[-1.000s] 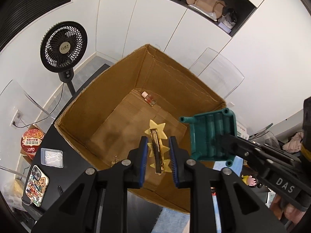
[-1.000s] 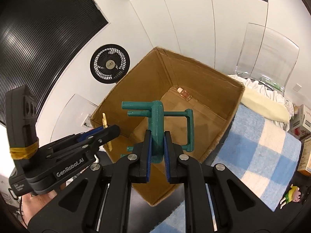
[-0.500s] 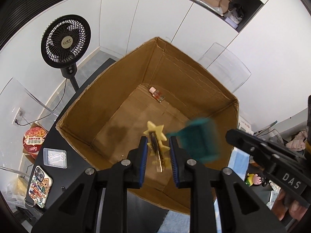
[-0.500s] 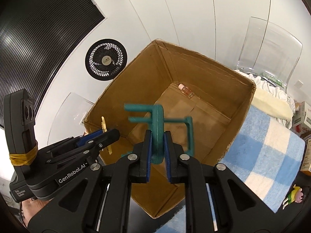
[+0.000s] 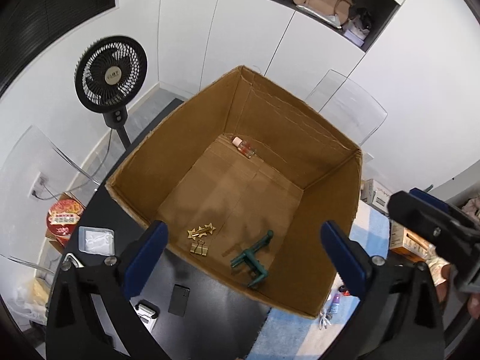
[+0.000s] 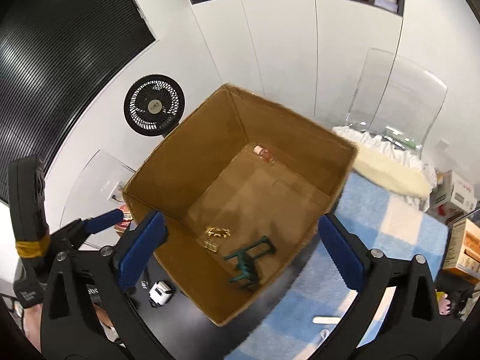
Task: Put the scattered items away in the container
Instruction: 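Move both grippers back over the items on the blanket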
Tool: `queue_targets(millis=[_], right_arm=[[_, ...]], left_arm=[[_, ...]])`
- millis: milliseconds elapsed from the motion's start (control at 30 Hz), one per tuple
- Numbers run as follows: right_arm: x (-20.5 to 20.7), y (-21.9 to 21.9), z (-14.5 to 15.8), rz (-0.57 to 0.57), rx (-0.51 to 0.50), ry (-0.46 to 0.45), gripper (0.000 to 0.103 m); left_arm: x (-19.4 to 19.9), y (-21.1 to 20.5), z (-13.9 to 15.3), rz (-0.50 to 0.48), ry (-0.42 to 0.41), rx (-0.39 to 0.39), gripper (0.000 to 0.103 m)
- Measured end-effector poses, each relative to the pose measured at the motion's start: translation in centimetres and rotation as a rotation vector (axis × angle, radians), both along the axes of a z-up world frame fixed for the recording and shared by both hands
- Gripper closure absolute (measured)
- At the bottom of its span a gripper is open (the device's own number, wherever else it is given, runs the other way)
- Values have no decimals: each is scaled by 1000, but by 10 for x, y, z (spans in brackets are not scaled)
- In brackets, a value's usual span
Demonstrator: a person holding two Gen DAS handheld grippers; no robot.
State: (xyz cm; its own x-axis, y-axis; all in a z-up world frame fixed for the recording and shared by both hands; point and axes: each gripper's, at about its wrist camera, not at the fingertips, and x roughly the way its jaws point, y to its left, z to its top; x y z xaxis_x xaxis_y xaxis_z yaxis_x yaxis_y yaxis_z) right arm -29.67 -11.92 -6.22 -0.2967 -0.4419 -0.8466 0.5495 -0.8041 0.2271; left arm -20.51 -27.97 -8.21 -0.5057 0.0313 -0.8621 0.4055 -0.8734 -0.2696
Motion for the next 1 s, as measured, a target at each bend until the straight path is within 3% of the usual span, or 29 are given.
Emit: queue_targets(millis=[533,700,1000], right_arm=[[51,86,24,-106,-47,38,0],[71,127,25,-159,-61,44,0],[116,220,10,-268,-43,25,0]], left_arm=[[31,78,25,-127,16,-43,2],[43,117,28,-196,11,-108,2],[70,179,17,-286,-4,-114,2]])
